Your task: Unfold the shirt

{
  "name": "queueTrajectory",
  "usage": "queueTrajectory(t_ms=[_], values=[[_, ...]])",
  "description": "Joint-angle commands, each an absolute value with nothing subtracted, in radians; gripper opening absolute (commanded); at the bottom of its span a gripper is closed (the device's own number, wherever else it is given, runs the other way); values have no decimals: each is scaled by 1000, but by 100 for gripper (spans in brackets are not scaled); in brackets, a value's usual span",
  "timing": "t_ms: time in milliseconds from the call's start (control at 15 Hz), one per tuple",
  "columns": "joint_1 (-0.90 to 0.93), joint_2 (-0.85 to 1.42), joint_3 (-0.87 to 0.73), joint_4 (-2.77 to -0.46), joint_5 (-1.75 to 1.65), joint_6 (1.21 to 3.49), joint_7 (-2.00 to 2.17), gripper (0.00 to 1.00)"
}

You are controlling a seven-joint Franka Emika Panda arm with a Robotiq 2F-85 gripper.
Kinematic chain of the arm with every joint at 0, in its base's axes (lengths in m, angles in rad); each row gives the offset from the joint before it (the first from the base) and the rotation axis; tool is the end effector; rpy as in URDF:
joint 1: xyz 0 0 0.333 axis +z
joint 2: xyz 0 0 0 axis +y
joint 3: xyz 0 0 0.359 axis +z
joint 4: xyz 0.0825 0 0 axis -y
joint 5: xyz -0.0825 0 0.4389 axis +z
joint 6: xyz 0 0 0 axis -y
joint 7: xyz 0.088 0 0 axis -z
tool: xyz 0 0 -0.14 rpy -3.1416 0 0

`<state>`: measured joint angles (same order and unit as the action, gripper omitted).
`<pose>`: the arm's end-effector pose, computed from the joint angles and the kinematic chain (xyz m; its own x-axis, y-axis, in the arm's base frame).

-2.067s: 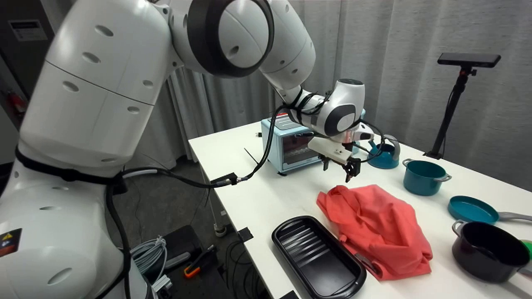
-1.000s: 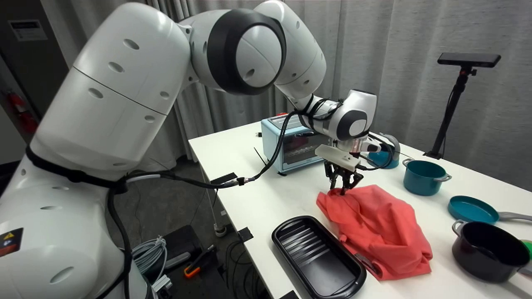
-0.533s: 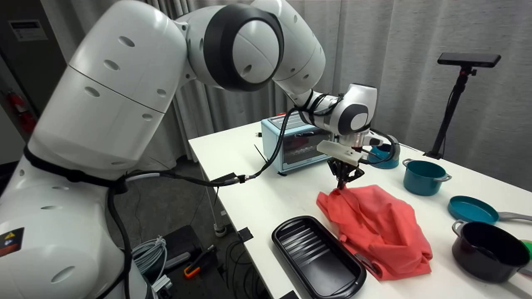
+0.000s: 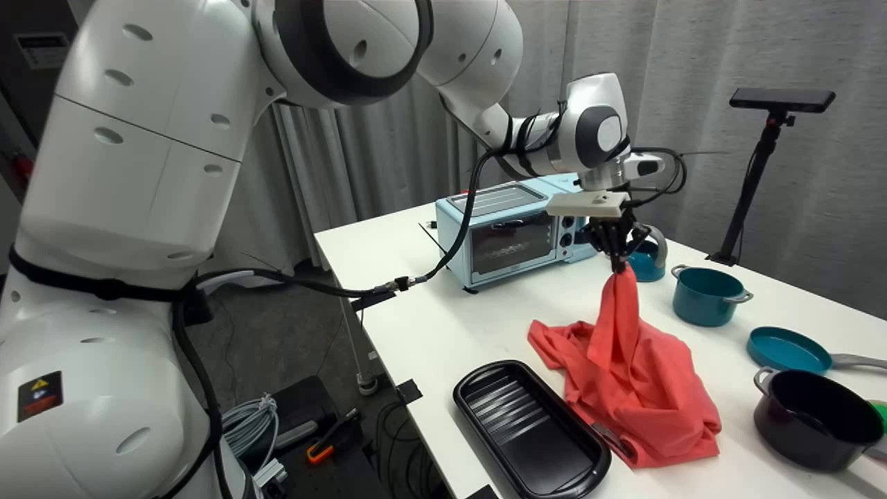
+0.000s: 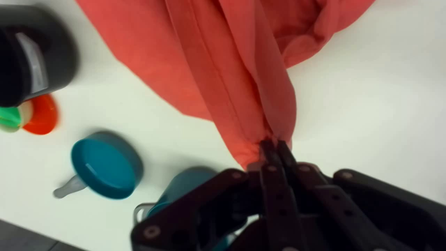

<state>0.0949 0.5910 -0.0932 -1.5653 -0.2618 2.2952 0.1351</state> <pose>0.7876 -0.0006 0.2885 0.9870 0.0648 0.1473 0.0265 -0.9683 0.2482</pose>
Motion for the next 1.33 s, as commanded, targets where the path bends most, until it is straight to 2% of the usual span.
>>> queueTrajectory(t_ms=[0,467,533,600,867,1200,1267], values=[[130,603,-162,-1493,-356,2313,256,1],[136,728,-281,-1269,-479,2269,442,2],[135,743,-290,-1247,-488,2259,456,29],[131,756,-292,-1230,-487,2251,460,29],[105,758,-264,-1227,-442,2260,423,59],[85,626,-159,-1445,-335,2253,268,98],[80,604,-141,-1484,-313,2244,233,100]])
